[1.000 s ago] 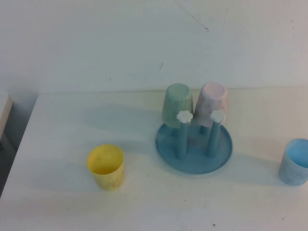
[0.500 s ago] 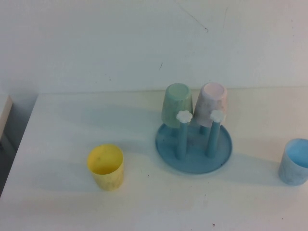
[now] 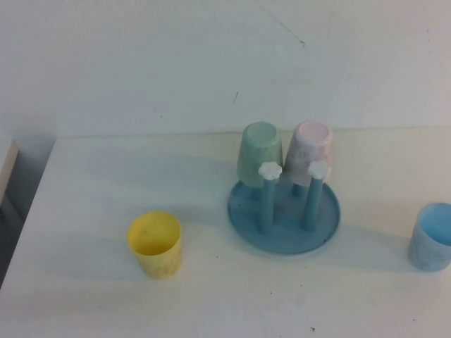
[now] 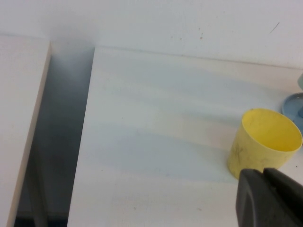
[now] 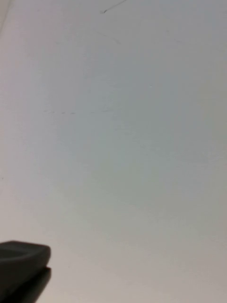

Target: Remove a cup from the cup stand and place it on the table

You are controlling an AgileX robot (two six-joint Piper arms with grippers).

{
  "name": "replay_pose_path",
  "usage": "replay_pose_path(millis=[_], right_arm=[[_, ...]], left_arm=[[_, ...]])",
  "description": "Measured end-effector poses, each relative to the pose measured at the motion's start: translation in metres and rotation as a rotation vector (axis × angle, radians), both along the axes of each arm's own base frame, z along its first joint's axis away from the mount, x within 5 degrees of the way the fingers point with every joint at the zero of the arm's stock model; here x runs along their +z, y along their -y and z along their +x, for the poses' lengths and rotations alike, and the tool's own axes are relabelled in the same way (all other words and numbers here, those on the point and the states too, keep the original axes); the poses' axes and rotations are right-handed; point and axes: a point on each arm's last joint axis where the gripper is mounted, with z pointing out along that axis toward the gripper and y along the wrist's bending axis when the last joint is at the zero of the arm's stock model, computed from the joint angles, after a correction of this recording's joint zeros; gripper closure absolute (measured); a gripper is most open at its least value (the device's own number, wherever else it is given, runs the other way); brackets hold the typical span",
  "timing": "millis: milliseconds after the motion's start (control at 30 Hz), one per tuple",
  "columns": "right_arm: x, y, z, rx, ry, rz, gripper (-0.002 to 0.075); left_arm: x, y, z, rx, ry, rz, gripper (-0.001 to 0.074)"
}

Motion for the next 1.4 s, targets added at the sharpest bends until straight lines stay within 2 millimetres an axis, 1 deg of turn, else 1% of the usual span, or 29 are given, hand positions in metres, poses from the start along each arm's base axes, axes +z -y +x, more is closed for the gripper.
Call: replay_pose_path(millis=[100, 200, 433, 533, 600, 667, 700, 767, 833, 867, 967, 1067, 1400], right_arm=[[-0.023, 0.003, -0.011, -0.043, 0.011, 0.011, 0.0727], [-0.039, 0.005, -0.019, -0.067, 0.025, 0.023, 0.0727], [-0.067, 0.005, -0.015, -0.055, -0.035, 0.047, 0.0727], [-0.082, 0.003, -0.012, -0.032, -0.078, 0.038, 0.0727], [-0.094, -0.002, -0.012, 0.028, -0.154, 0.105, 0.0727], [-0.107, -0.005, -0.014, 0.052, -0.271, 0.146, 0.0727], [-0.118, -0.005, -0.016, 0.046, -0.375, 0.180, 0.0727], [-0.132, -0.003, -0.019, 0.010, -0.499, 0.198, 0.0727], [-0.142, -0.001, -0.020, -0.019, -0.542, 0.211, 0.0727], [-0.146, -0.001, -0.019, -0.027, -0.545, 0.222, 0.0727], [-0.144, 0.000, -0.018, -0.033, -0.498, 0.277, 0.0727], [-0.145, 0.000, -0.018, -0.037, -0.502, 0.315, 0.0727], [-0.146, -0.004, -0.018, 0.034, -0.522, 0.294, 0.0727]], left_arm=[[0.000, 0.000, 0.000, 0.000, 0.000, 0.000, 0.0736], [0.000, 0.000, 0.000, 0.000, 0.000, 0.000, 0.0736], [0.000, 0.000, 0.000, 0.000, 0.000, 0.000, 0.0736], [0.000, 0.000, 0.000, 0.000, 0.000, 0.000, 0.0736], [0.000, 0.000, 0.000, 0.000, 0.000, 0.000, 0.0736], [0.000, 0.000, 0.000, 0.001, -0.002, 0.000, 0.0736], [0.000, 0.000, 0.000, 0.001, -0.002, 0.000, 0.0736], [0.000, 0.000, 0.000, 0.001, -0.002, 0.000, 0.0736], [0.000, 0.000, 0.000, 0.001, -0.002, 0.000, 0.0736], [0.000, 0.000, 0.000, 0.001, -0.002, 0.000, 0.0736], [0.000, 0.000, 0.000, 0.001, -0.002, 0.001, 0.0736], [0.000, 0.000, 0.000, 0.000, -0.002, 0.003, 0.0736], [0.000, 0.000, 0.000, 0.000, -0.002, 0.003, 0.0736]])
